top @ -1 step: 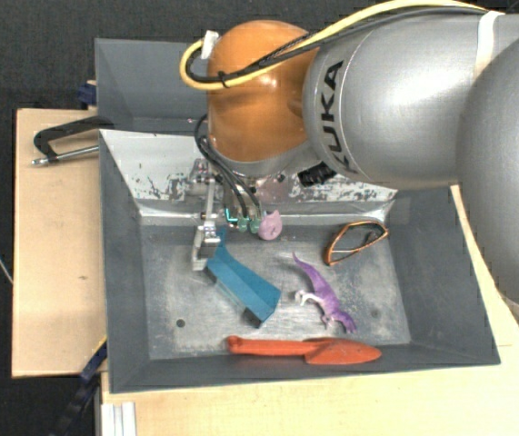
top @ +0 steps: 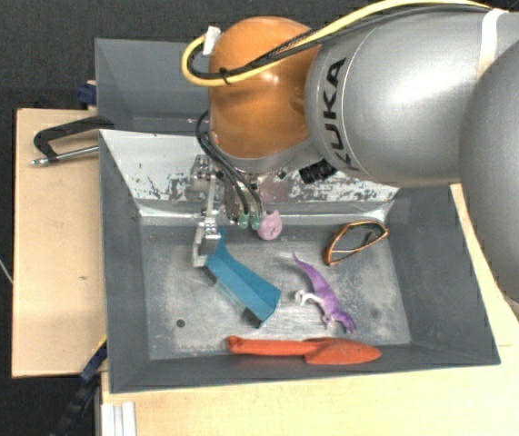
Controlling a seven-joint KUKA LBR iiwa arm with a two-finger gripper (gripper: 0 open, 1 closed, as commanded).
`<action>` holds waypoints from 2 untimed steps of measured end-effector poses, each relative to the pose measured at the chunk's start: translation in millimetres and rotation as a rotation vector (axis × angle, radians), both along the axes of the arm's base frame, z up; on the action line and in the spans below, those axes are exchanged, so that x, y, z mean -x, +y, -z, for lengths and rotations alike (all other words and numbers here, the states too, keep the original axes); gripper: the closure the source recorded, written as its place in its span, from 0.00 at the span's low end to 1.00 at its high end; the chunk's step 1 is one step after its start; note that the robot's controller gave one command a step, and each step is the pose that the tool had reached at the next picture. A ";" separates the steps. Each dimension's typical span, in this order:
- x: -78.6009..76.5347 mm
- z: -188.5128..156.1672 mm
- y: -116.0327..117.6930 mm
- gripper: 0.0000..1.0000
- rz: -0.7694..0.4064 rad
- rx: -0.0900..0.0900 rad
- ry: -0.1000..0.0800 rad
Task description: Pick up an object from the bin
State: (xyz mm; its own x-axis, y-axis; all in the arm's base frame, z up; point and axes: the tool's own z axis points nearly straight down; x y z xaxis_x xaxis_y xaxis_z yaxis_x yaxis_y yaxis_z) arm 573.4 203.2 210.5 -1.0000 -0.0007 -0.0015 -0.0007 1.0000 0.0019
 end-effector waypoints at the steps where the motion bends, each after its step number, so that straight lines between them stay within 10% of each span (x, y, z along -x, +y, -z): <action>1: 15.9 55.1 -60.5 0.00 0.073 -0.001 -0.003; 2: 22.1 76.7 -88.5 0.00 0.070 0.004 0.005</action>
Offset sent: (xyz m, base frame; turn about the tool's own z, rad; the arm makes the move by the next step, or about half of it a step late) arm -0.0271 -0.0689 -0.0716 0.0352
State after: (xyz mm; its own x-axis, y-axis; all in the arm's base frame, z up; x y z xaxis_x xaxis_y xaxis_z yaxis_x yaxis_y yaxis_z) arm 551.4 114.8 133.9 -0.9976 0.0688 0.0036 0.0688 0.9976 -0.0020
